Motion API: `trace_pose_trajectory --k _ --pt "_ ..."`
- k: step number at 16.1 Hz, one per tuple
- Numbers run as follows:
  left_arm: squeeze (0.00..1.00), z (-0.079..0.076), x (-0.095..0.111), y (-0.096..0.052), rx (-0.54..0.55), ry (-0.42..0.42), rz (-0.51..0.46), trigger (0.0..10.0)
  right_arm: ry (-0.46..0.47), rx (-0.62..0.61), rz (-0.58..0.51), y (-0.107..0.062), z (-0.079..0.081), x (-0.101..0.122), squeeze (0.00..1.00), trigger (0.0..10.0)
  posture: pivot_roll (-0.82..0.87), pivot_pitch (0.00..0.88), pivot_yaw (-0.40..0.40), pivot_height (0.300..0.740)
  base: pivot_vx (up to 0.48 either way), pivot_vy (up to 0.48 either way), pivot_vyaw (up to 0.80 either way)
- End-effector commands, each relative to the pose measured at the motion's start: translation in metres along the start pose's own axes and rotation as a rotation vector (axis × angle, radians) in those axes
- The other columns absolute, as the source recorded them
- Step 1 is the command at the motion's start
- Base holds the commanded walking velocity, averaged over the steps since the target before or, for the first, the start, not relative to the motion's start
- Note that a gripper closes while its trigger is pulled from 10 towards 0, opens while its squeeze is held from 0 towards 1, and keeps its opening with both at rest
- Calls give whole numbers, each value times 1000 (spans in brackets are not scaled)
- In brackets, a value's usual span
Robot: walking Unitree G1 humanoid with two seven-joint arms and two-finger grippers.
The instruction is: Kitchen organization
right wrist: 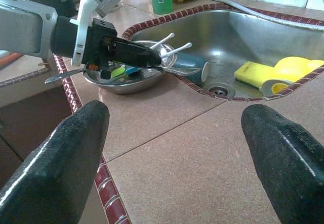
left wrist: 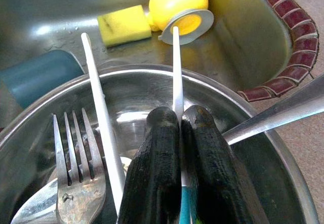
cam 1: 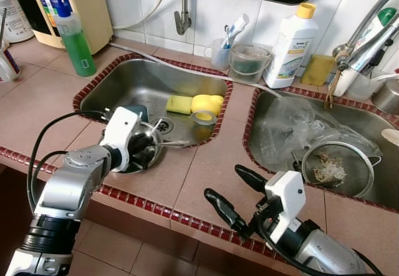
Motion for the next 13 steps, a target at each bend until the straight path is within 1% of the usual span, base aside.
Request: trace_pose_trajectory --k 1,3,4,5,6,9,10,11,12,13 --pt "1000 -5 -11 1 -27 -30 39 10000 -11 3 -10 -1 2 5 0 10000 -148 93 -42 740 0 0 0" --pt "1000 -6 -11 1 -36 -24 42 10000 -11 1 -11 -1 1 5 0 10000 -147 94 -42 740 0 0 0" --pt "1000 -5 -11 1 -21 3 50 10000 -11 1 -11 -1 2 5 0 10000 -147 95 -42 740 0 0 0" --pt "800 -5 -12 1 -22 30 57 10000 -10 1 -11 -1 2 5 0 10000 -147 96 -42 740 0 0 0" --pt "0 -5 -12 1 -19 34 56 10000 -10 0 -11 -1 2 5 0 10000 -147 96 -43 740 0 0 0" --pt "0 -5 -12 1 -20 22 57 10000 -10 -1 -11 -2 1 5 0 10000 -149 96 -43 740 0 0 0" --pt "0 -5 -13 1 -21 25 60 6863 -11 -1 -11 -2 1 5 0 10000 -149 97 -44 740 0 0 0" --pt "0 -7 -14 1 -25 34 62 0 -11 -2 -11 -2 1 5 0 10000 -151 97 -43 740 0 0 0" --pt "0 -7 -17 0 -29 21 73 0 -10 -2 -11 -2 2 6 0 10000 -151 99 -43 740 0 0 0" --pt "0 -8 -18 0 -35 44 79 0 -8 -3 -11 -2 1 6 0 10000 -151 98 -43 740 0 0 0"
Point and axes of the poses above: a point about 5 cm out from each wrist's last joint towards the gripper, its own y axis pointing out of the wrist towards the gripper, its own x axis along the axis of the wrist's last joint, z = x × y, the point moved 6 cm from there along y, pointing out of the wrist towards the gripper, and after that the axes turned 6 degrees about y, right-handed, at the moved point
